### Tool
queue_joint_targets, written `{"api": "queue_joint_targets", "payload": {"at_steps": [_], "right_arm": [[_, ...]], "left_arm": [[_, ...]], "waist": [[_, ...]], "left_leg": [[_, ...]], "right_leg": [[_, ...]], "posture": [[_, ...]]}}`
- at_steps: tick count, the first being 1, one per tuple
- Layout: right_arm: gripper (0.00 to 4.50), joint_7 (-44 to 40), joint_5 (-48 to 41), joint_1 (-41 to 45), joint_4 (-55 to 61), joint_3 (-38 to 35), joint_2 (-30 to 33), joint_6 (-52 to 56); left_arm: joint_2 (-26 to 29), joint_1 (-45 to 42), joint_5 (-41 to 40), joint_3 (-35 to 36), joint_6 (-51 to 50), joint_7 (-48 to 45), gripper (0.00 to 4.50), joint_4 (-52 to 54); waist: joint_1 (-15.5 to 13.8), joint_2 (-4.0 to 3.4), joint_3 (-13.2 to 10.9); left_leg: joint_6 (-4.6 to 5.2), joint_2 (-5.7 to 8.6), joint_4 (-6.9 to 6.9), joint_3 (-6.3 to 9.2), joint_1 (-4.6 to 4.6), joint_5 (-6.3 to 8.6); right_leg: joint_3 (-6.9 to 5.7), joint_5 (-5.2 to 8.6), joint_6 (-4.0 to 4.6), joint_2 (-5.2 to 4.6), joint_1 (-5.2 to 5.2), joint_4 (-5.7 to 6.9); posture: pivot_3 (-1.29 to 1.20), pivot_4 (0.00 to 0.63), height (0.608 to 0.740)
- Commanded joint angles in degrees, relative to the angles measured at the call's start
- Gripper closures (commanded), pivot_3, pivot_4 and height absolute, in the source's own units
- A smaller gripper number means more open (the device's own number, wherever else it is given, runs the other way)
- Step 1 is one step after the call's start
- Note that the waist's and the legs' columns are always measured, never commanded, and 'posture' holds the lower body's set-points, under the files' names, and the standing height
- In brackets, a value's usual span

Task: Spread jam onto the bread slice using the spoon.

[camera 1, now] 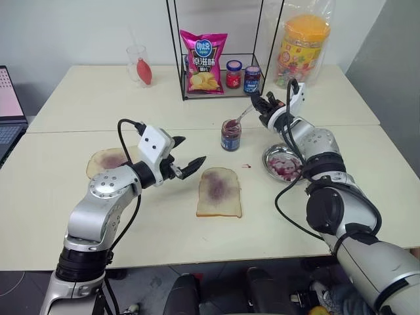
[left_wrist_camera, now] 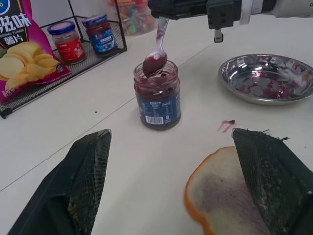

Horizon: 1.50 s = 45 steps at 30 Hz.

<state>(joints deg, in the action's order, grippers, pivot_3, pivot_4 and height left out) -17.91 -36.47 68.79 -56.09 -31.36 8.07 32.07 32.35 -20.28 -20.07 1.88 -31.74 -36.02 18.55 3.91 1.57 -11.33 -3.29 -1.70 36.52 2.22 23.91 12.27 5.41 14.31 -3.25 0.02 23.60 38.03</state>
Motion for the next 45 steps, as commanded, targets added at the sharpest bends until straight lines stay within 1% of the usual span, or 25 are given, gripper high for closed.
{"api": "queue_joint_targets", "payload": {"at_steps": [1, 7, 35, 45], "right_arm": [[4.49, 1.51, -3.5, 1.92, 1.55, -2.51, 0.63, 1.62], [4.49, 2.35, -4.78, 1.63, 2.5, -3.43, 1.31, 2.13], [4.49, 2.43, -4.27, 0.73, 2.15, -3.0, 1.24, 1.68], [4.49, 0.6, -2.94, -0.53, 2.22, -1.21, 2.15, 0.85]], "left_arm": [[-0.17, -0.77, 0.05, 0.17, 1.85, -0.37, 0.37, 1.13], [0.11, -0.54, -0.93, 0.75, 2.04, -1.37, 0.37, 1.38], [-0.36, -0.76, -0.71, 0.61, 2.15, -1.55, 0.37, 1.49], [-0.33, -0.92, -0.76, 0.65, 2.09, -1.6, 0.37, 1.43]], "waist": [[0.0, 0.0, 0.0], [0.01, 0.0, 0.0], [0.09, 0.0, 0.0], [0.1, 0.0, 0.0]], "left_leg": [[0.0, 0.0, 0.0, 0.0, 0.0, 0.0], [0.0, 0.0, -0.02, 0.0, 0.0, 0.0], [0.0, 0.0, -0.04, -0.01, 0.0, 0.0], [0.0, 0.0, -0.04, -0.01, 0.0, 0.0]], "right_leg": [[0.0, 0.0, 0.0, 0.0, 0.0, 0.0], [0.0, 0.0, 0.0, 0.0, 0.0, -0.01], [0.0, 0.0, 0.0, 0.0, 0.0, -0.03], [0.0, 0.0, 0.0, 0.01, 0.0, -0.03]], "posture": [[0.0, 0.15, 0.74], [0.0, 0.15, 0.74], [0.0, 0.15, 0.74], [0.0, 0.15, 0.74]]}}
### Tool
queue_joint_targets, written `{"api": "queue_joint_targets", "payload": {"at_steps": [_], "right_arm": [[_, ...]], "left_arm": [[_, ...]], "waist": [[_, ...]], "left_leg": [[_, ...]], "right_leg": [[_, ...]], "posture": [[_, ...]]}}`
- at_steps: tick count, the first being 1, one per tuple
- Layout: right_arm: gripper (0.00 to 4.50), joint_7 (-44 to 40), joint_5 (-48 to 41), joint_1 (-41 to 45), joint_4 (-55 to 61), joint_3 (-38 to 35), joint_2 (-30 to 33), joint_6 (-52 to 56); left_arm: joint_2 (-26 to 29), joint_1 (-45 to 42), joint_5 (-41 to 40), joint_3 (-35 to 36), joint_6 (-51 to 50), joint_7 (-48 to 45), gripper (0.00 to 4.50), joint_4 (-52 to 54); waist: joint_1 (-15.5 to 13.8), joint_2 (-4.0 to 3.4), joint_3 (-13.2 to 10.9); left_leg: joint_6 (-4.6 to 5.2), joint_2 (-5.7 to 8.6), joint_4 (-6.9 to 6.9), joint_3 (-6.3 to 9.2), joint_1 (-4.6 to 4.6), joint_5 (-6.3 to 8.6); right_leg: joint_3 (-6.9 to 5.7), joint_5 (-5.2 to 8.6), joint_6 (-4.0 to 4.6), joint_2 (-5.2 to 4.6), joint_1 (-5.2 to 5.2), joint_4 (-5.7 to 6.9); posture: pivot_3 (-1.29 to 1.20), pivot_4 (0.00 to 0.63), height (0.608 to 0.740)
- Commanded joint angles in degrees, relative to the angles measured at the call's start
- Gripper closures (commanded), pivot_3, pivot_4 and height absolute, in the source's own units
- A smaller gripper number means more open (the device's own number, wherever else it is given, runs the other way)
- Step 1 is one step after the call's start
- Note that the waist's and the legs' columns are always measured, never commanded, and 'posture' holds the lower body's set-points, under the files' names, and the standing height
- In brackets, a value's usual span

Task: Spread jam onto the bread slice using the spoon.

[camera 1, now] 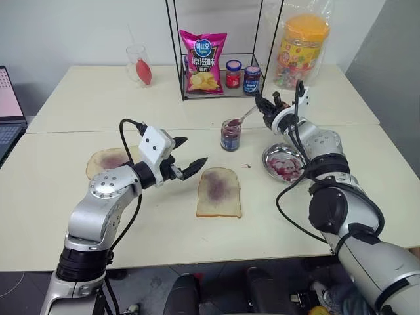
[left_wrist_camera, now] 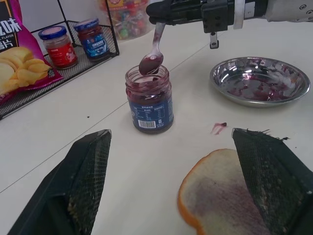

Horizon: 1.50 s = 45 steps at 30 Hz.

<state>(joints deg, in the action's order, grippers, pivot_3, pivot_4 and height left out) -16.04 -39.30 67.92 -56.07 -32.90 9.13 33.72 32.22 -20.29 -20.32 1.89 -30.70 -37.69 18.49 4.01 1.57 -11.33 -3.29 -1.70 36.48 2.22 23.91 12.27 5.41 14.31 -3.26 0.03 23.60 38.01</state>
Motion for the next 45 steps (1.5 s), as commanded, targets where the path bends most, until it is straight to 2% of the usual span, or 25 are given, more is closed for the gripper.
{"api": "queue_joint_targets", "payload": {"at_steps": [1, 26, 45], "right_arm": [[4.49, -1.4, -0.18, 0.24, 2.3, 0.38, 1.21, -0.75], [4.49, -1.01, -2.53, -0.42, 6.56, -0.65, 3.22, 3.04], [4.49, 1.27, -4.45, -2.12, 10.96, -0.73, 0.2, 4.9]], "left_arm": [[-0.17, -0.93, -0.49, 0.63, 1.04, 0.06, 0.37, 1.51], [-0.1, -1.1, -0.12, 0.49, 1.42, -0.23, 0.37, 1.11], [0.07, -0.8, -0.16, 0.73, 1.67, -0.4, 0.37, 1.34]], "waist": [[0.0, 0.0, 0.0], [0.07, 0.0, 0.0], [0.15, 0.0, 0.0]], "left_leg": [[0.0, 0.0, 0.0, 0.0, 0.0, 0.0], [0.0, 0.0, -0.01, 0.0, 0.0, 0.0], [0.0, 0.0, -0.01, 0.0, 0.01, 0.0]], "right_leg": [[0.0, 0.0, 0.0, 0.0, 0.0, 0.0], [0.0, 0.0, 0.0, 0.0, 0.0, -0.01], [0.0, 0.0, 0.0, 0.0, 0.01, 0.0]], "posture": [[0.0, 0.15, 0.74], [0.0, 0.15, 0.74], [0.0, 0.15, 0.74]]}}
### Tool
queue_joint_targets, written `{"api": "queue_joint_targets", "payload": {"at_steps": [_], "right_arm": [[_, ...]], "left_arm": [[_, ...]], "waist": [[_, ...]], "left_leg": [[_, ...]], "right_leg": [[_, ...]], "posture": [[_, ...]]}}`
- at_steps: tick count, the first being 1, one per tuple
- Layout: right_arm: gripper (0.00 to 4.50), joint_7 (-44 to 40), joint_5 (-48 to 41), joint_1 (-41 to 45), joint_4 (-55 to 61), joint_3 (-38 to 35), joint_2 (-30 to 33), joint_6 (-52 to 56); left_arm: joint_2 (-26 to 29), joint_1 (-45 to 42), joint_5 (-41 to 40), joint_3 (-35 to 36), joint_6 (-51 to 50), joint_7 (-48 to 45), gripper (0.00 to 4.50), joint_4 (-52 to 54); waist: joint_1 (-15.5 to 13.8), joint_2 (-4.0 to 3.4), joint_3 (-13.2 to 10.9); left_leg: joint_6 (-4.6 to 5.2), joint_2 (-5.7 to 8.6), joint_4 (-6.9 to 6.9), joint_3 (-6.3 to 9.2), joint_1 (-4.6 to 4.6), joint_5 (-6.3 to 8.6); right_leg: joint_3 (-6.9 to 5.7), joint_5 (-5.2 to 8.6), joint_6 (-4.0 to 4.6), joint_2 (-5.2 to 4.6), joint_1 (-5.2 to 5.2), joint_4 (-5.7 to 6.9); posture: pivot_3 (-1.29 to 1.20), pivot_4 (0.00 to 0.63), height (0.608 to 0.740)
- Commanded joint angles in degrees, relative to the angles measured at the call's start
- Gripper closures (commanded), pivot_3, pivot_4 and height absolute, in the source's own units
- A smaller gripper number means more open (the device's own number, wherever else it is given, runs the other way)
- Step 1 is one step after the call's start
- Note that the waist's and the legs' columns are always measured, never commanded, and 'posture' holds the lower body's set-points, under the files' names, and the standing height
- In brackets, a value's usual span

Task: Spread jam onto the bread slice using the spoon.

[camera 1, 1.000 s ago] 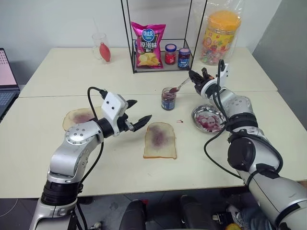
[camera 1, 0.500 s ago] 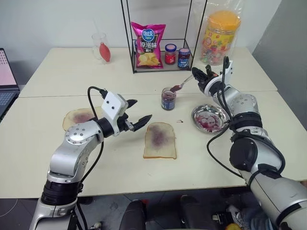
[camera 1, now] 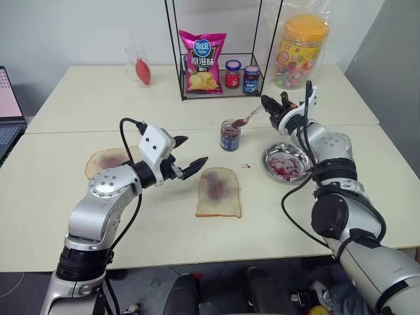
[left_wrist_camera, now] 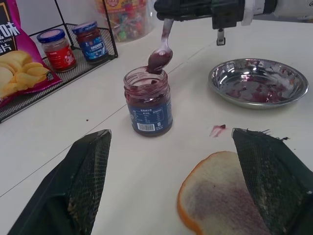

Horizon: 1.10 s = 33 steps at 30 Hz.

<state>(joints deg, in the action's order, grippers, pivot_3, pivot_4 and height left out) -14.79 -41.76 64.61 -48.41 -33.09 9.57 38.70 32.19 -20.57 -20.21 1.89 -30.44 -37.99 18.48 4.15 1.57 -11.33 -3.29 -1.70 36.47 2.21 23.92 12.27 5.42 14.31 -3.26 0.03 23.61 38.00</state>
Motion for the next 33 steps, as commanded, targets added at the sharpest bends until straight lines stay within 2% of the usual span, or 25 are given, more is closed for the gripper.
{"api": "queue_joint_targets", "payload": {"at_steps": [1, 16, 19, 25, 29, 33], "right_arm": [[4.49, 0.1, -2.29, 1.17, 3.75, -0.6, -0.36, 0.33], [4.49, 4.5, -8.28, 0.1, 16.49, 0.1, -2.85, 9.35], [4.49, 6.26, -10.96, -1.34, 21.93, 0.63, -3.78, 13.75], [4.49, 14.89, -20.9, -10.09, 39.5, 2.53, -10.05, 25.79], [4.49, 17.36, -23.39, -15.69, 46.19, 5.63, -12.28, 29.28], [4.49, 16.73, -22.94, -21.0, 50.58, 10.63, -13.15, 30.33]], "left_arm": [[0.21, -0.33, -0.32, 0.87, 1.44, -0.16, 0.37, 1.43], [2.05, 1.81, -0.86, 2.16, 2.07, -1.62, 0.37, 2.15], [3.97, 4.18, -2.07, 3.89, 1.69, -3.57, 0.37, 3.36], [11.44, 18.76, -6.64, 12.03, 2.3, -12.39, 0.37, 9.26], [12.03, 25.31, -6.39, 13.91, 4.22, -13.27, 0.37, 11.71], [11.43, 30.43, -4.71, 12.82, 7.06, -13.25, 0.37, 14.36]], "waist": [[0.01, 0.0, 0.0], [0.08, -0.01, 0.0], [0.15, -0.01, 0.0], [0.73, 0.01, 0.02], [0.71, 0.0, 0.01], [0.72, 0.05, 0.06]], "left_leg": [[0.0, 0.0, 0.0, 0.0, 0.0, 0.0], [0.0, 0.0, -0.06, 0.0, 0.0, 0.0], [0.0, -0.01, -0.11, -0.01, 0.02, 0.0], [0.0, -0.07, -0.44, -0.02, 0.03, 0.0], [0.0, -0.08, -0.46, 0.01, 0.24, 0.0], [0.0, -0.07, -0.44, -0.02, 0.22, 0.0]], "right_leg": [[0.0, 0.0, 0.0, 0.0, 0.0, 0.0], [0.01, 0.0, 0.0, 0.0, 0.04, 0.01], [0.01, 0.0, 0.0, 0.0, 0.09, 0.01], [0.02, 0.04, 0.07, 0.0, 0.25, 0.03], [-0.06, 0.09, 0.16, 0.0, 0.53, 0.15], [-0.01, 0.1, 0.16, -0.02, 0.45, 0.0]], "posture": [[0.0, 0.15, 0.74], [0.0, 0.15, 0.74], [0.0, 0.15, 0.74], [0.0, 0.15, 0.74], [0.0, 0.15, 0.74], [0.0, 0.15, 0.74]]}}
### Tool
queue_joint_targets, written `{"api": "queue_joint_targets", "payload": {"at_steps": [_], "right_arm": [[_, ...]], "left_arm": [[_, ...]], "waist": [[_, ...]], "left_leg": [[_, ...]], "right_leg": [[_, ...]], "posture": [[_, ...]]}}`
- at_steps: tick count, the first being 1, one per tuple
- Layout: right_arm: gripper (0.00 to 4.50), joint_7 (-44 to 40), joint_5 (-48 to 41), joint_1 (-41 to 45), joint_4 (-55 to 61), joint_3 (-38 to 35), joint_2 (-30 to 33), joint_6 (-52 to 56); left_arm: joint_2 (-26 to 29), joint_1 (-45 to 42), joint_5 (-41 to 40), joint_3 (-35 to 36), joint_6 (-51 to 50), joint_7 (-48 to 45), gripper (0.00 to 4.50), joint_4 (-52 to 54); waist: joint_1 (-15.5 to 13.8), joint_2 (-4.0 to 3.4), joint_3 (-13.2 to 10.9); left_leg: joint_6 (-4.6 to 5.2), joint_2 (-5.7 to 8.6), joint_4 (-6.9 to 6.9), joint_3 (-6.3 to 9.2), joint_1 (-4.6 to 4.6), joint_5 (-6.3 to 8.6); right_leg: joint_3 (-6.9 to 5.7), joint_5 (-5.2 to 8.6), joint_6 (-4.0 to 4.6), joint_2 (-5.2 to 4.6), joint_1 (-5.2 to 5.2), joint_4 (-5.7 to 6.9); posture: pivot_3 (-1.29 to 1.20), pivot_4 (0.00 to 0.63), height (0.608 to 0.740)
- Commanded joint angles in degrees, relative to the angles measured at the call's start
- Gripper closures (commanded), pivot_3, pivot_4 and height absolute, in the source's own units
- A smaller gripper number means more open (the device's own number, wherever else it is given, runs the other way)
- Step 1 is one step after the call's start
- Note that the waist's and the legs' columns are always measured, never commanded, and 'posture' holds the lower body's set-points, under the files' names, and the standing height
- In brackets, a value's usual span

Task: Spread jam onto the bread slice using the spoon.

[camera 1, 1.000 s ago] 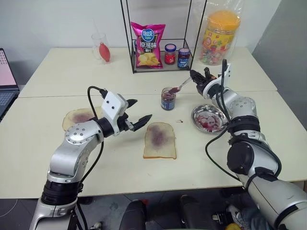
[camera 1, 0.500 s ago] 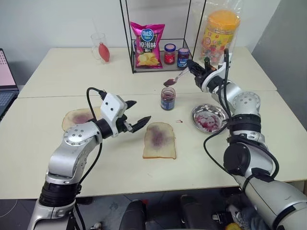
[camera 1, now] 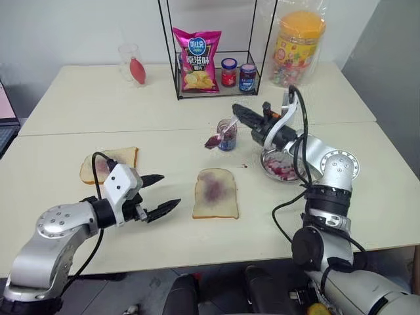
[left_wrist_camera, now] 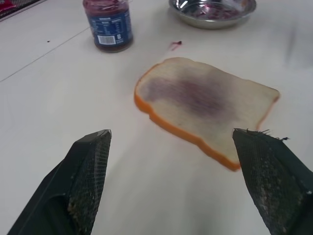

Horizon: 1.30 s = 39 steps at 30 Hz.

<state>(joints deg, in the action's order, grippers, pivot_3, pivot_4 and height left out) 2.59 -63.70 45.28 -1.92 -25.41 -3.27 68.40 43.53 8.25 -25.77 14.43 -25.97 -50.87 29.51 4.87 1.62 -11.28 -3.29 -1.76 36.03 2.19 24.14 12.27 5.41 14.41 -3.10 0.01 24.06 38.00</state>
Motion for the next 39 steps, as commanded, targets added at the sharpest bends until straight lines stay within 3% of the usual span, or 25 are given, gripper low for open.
{"api": "queue_joint_targets", "payload": {"at_steps": [1, 10, 19, 27, 39], "right_arm": [[4.49, -1.68, -0.09, -2.76, 4.92, 4.7, 0.12, 0.38], [4.49, -12.91, 11.74, -10.24, 6.02, 18.67, 6.43, -7.22], [4.49, -21.56, 22.35, -14.38, 5.37, 27.71, 9.68, -16.68], [4.49, -28.18, 27.61, -13.69, 9.05, 31.82, 13.14, -23.71], [4.49, -32.91, 27.73, -13.18, 20.28, 33.85, 15.8, -23.54]], "left_arm": [[0.03, 2.36, 1.25, -0.31, 3.23, -0.25, 0.37, 3.78], [0.08, 3.96, 4.29, -3.77, 7.89, -0.24, 0.37, 3.89], [-0.17, 1.46, 5.99, -7.48, 9.02, 0.62, 0.37, 3.55], [-0.33, 0.32, 6.46, -7.32, 9.48, 1.09, 0.37, 2.06], [-1.1, 0.65, 7.67, -6.49, 12.01, 2.57, 0.37, -0.29]], "waist": [[-0.08, 0.0, -0.01], [-0.06, 0.02, 0.01], [-0.07, 0.06, 0.04], [-0.12, 0.08, 0.05], [-0.12, 0.09, 0.05]], "left_leg": [[0.0, 0.0, 0.02, -0.01, -0.01, 0.0], [0.04, 0.0, 0.03, -0.06, -0.05, -0.05], [0.04, -0.01, 0.03, -0.1, -0.08, -0.05], [0.04, -0.01, 0.04, -0.12, -0.13, -0.05], [0.04, -0.01, 0.04, -0.11, -0.12, -0.05]], "right_leg": [[0.01, 0.01, 0.01, 0.0, 0.0, 0.02], [0.06, 0.14, -0.18, 0.02, 0.01, 0.04], [0.08, 0.15, -0.19, 0.02, 0.0, 0.07], [0.09, 0.15, -0.2, 0.02, -0.02, 0.08], [0.1, 0.14, -0.18, 0.02, -0.01, 0.1]], "posture": [[0.0, 0.15, 0.74], [0.0, 0.15, 0.74], [0.0, 0.15, 0.74], [0.0, 0.15, 0.74], [0.0, 0.15, 0.74]]}}
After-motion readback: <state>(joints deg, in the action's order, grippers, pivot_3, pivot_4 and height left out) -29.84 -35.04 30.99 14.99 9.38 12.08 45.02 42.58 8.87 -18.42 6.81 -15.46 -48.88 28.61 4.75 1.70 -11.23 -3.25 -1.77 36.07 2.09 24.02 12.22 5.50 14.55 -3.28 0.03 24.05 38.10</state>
